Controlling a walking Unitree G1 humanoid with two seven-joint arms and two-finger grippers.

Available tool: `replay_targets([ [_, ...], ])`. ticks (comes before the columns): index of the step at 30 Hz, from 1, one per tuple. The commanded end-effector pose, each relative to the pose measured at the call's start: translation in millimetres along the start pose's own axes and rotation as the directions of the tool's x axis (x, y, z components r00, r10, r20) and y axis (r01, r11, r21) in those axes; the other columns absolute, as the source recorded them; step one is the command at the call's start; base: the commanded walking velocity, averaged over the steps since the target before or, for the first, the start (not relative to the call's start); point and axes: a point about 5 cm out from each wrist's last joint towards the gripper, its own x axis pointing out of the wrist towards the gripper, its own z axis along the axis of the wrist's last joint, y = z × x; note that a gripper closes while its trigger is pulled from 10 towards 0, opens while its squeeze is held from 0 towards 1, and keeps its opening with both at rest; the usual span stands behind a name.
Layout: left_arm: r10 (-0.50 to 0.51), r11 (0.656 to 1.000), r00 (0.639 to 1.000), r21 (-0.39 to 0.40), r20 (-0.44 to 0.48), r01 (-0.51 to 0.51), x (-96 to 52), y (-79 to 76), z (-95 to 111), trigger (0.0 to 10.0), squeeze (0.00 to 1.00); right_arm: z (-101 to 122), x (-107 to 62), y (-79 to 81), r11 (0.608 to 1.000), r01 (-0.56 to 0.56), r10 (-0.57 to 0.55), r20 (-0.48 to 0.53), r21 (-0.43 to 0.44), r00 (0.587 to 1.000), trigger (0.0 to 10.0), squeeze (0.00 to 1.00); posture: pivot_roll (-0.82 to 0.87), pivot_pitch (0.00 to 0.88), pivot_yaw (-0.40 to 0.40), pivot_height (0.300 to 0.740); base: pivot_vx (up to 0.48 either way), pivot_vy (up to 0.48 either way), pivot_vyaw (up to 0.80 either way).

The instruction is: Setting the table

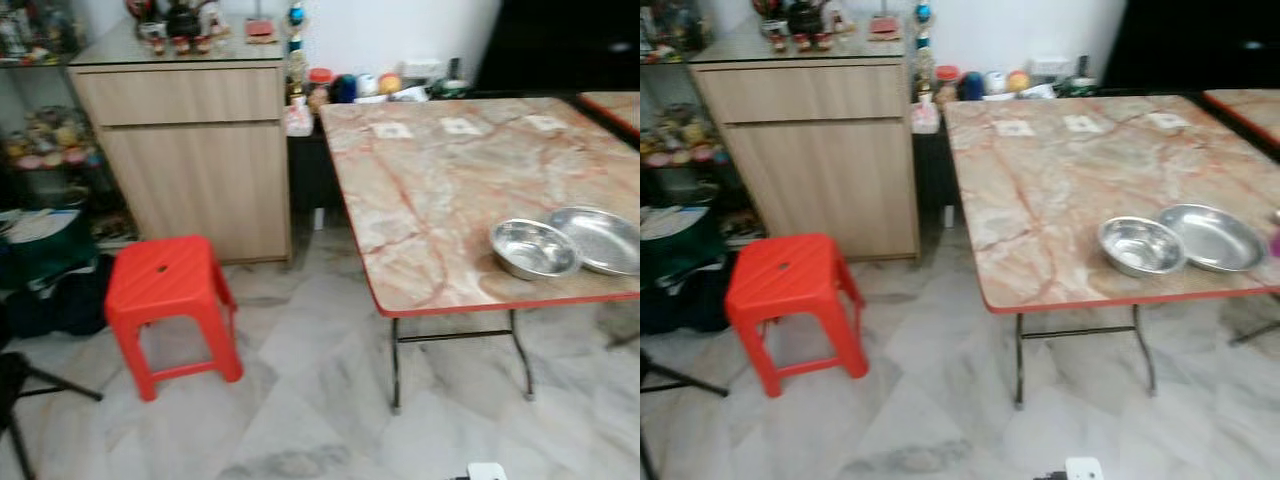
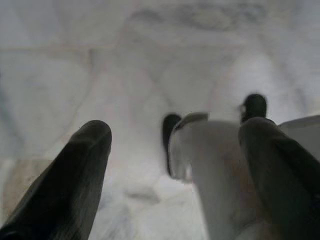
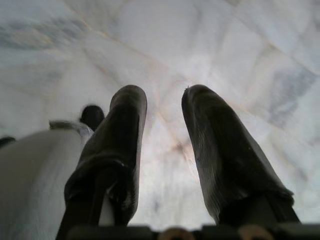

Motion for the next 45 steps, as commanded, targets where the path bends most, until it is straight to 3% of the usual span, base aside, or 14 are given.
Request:
replay_targets([
  [1,-0.075,0.994,0.992,0.087,0.098,0.067,6.0,5.9,42,10.0,0.0,15,5.2,22.4,0.962,-0.056,0.053,0.019,0.266,0.998,10.0,0.0,0.05,0.079,0.019,0.74,0.0,-0.416,0.0],
  [12,-0.068,0.995,0.993,0.076,0.096,0.061,6.0,6.8,42,10.0,0.0,18,5.6,33.9,0.962,-0.073,0.067,0.03,0.263,0.997,10.0,0.0,0.05,0.076,0.02,0.74,0.0,-0.45,0.0],
  [22,-0.067,0.996,0.993,0.072,0.1,0.06,6.4,7.0,45,10.0,0.0,19,5.5,27.2,0.961,-0.073,0.062,0.049,0.266,0.997,10.0,0.0,0.05,0.057,0.022,0.74,0.0,-0.453,0.0],
  [35,-0.064,0.996,0.992,0.071,0.106,0.056,7.5,6.5,50,10.0,0.0,35,7.8,30.4,0.966,-0.084,0.062,0.095,0.246,0.994,10.0,0.0,0.06,0.003,0.019,0.74,0.0,-0.45,0.0],
  [45,-0.051,0.997,0.993,0.055,0.11,0.045,7.8,7.4,52,10.0,0.0,49,8.4,32.2,0.967,-0.103,0.066,0.162,0.234,0.985,10.0,0.0,0.06,0.0,0.019,0.74,0.0,-0.034,0.0],
])
